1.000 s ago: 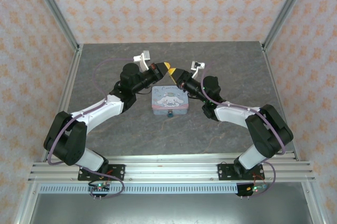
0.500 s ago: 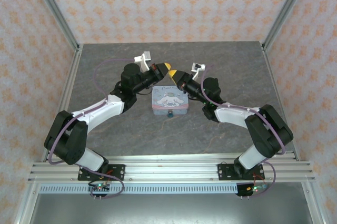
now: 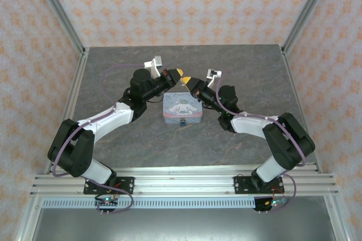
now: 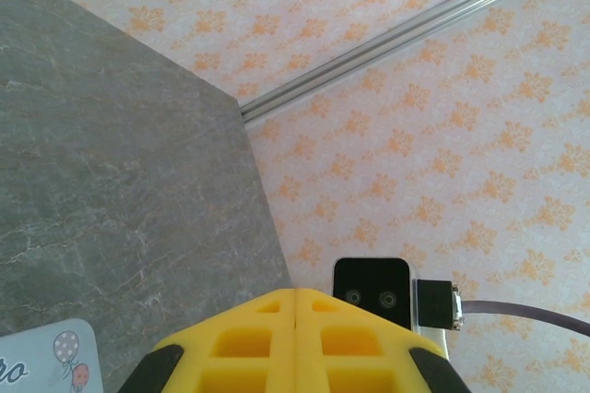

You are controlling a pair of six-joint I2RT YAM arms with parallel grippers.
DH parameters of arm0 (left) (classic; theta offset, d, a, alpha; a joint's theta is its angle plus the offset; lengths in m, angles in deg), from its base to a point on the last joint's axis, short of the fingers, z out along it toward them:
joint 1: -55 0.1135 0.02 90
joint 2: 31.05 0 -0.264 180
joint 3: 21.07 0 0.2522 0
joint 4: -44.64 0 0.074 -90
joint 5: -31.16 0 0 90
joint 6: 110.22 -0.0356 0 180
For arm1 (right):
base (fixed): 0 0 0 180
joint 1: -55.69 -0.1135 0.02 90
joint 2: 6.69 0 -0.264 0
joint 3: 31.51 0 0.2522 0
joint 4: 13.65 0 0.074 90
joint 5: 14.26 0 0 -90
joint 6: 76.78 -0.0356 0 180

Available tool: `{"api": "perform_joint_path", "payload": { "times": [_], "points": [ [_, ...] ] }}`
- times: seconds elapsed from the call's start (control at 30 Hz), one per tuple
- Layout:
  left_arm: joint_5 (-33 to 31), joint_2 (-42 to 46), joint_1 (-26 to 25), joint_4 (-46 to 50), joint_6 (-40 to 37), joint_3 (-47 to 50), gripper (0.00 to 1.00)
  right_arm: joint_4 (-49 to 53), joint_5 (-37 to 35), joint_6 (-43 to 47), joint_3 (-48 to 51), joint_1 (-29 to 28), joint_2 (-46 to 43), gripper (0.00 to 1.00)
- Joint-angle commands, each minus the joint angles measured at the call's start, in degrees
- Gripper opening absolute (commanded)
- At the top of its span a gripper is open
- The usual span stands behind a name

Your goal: Unlock a padlock with a key

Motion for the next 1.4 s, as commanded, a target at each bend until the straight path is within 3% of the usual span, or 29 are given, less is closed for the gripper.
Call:
{"api": "perform_joint_path", "payload": {
  "times": [0.0,0.2,0.23,0.3,0.43,0.77,1.07,1.37],
  "points": [
    [-2.18,1.43,0.14,-1.88,-0.24,0.69,0.00,-1.06,-0.37,0.64,1.19,0.17,-1.53,0.00],
    [-2.19,1.36,0.15,-2.33,0.15,0.88,0.00,-1.42,0.27,0.44,0.67,0.13,-1.05,0.00],
    [-2.19,1.43,0.14,-2.19,0.07,0.81,0.00,-1.45,0.25,0.38,0.66,0.20,-1.11,0.07],
    [-2.35,1.45,0.15,-2.03,0.06,0.78,0.00,-1.17,-0.07,0.41,0.88,0.28,-1.35,0.30],
    [-2.92,1.71,0.14,-1.32,0.24,0.63,0.00,-1.32,-2.28,0.20,2.44,0.61,-2.80,0.40],
    [-7.95,3.01,0.07,-0.52,6.44,2.36,0.00,-7.41,-12.56,-1.34,5.27,-0.67,-4.14,0.42],
    [-12.71,5.76,-0.21,-2.31,11.24,5.85,0.00,-11.13,-11.54,-4.58,-1.27,-0.94,1.51,0.41],
    [-12.27,6.19,-0.47,-2.48,9.88,5.27,0.00,-10.89,-8.26,-6.94,-6.77,-2.42,6.73,0.40]
  ]
}}
